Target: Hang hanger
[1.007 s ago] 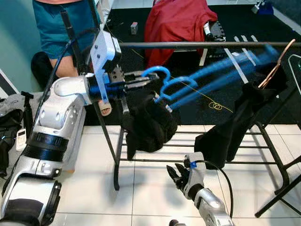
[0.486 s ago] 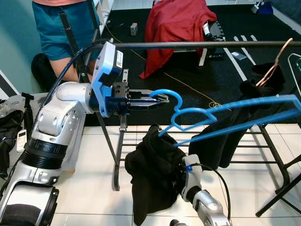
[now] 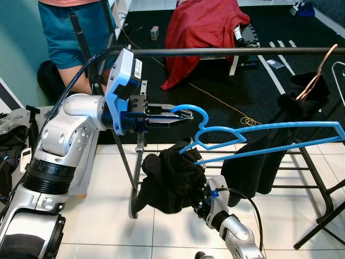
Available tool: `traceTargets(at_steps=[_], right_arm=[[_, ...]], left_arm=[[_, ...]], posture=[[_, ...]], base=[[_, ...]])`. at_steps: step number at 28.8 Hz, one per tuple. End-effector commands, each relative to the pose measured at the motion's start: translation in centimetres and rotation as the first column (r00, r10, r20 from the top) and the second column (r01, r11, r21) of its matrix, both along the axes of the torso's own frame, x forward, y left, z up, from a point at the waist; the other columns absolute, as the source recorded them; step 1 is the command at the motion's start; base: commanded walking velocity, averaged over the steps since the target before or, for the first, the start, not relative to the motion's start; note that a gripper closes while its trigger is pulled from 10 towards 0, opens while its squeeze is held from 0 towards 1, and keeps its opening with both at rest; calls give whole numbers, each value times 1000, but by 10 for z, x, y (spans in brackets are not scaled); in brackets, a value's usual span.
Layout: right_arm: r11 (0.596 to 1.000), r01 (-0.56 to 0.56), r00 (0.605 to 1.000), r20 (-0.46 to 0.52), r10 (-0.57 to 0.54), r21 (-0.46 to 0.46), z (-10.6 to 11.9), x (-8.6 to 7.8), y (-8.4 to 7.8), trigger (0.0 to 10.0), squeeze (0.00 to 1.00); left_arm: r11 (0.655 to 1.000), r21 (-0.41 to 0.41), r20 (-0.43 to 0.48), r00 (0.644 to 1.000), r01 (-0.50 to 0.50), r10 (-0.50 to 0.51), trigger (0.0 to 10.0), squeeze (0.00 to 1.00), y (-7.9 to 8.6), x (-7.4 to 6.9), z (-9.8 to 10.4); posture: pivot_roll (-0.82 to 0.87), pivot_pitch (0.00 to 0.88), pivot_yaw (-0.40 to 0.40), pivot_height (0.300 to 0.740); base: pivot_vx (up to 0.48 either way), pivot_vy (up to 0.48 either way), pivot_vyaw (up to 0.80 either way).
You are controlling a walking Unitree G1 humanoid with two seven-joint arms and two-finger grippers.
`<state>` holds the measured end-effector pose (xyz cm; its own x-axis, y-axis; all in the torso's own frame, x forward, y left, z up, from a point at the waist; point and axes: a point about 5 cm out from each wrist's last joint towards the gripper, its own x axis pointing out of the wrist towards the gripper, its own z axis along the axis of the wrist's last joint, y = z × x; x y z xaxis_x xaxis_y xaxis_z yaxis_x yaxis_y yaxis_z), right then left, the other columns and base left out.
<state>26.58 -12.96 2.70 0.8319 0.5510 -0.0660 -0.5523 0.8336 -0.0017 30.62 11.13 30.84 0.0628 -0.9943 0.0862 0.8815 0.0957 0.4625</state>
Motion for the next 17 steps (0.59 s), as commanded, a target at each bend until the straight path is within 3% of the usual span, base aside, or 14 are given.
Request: traceTargets(at_steps=[1,9,10,12,17], right_arm=[[997,-77,988,135,77,-4,12,-7,5,10000,1000],[997,-82,979,188,82,-6,14,-18,3,10000,1000],[997,-81,964,252,83,-19,20,-23,1,10000,1000],[997,-75,958,277,79,-26,23,-26,0,10000,1000],[998,-41,955,293,53,-47,24,-30,-5,10000,1000]], left_arm=[[998,14,32,998,-54,53,0,0,3,4,2],[995,6,48,994,-102,102,0,0,4,8,2],[993,3,49,992,-117,117,0,0,5,10,2],[992,3,50,991,-124,123,0,0,6,10,2],[991,4,50,990,-132,132,0,0,6,12,1]], posture=[[-35,172,73,740],[-35,176,72,740],[-33,178,71,740],[-33,179,71,740],[-37,179,73,740]], base=[[0,0,0],[0,0,0],[0,0,0],[0,0,0],[0,0,0]])
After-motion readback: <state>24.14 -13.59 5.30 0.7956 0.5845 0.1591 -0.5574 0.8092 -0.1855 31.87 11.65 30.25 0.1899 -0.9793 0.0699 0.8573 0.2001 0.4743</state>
